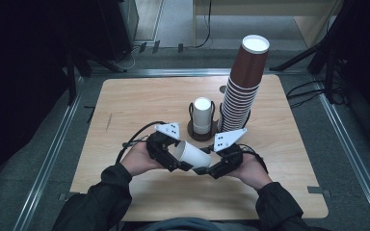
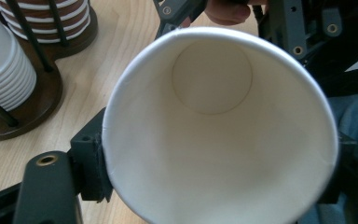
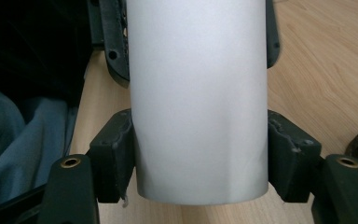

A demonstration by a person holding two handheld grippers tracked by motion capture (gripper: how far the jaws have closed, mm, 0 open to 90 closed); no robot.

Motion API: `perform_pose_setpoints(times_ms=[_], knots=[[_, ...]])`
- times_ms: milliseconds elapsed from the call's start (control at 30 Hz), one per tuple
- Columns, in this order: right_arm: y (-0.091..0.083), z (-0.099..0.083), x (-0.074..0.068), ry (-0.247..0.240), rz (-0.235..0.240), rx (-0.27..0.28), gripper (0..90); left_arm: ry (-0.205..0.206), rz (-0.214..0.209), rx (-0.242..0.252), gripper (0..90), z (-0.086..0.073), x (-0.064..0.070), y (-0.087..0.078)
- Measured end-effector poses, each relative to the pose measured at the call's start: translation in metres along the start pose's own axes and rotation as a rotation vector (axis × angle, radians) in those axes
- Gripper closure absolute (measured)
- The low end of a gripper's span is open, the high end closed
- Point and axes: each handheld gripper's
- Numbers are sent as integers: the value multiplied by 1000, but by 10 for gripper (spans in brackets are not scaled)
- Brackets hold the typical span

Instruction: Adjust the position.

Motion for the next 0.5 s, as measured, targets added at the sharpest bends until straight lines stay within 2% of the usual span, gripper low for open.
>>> perform_pose_setpoints(times_ms=[133,233,300,433,500], knots=[[-1,0,0,-13,-1,-3,343,-10,-31,-7,277,0,-2,-1],[0,0,0,-12,-4,-10,345,-5,-31,-13,313,0,-2,-3],[0,0,0,-8,-1,-7,346,-12,-45,-12,331,1,-3,-4],[-1,0,0,-11,-1,0,344,-18,-55,-15,337,1,-3,-6],[0,1,0,2,-3,-3,305,-19,-48,-18,333,1,-3,-7]])
Point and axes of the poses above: each handheld gripper's, and its own axes: y roughly forward along the jaws, z roughly out of its top, x roughly to its right
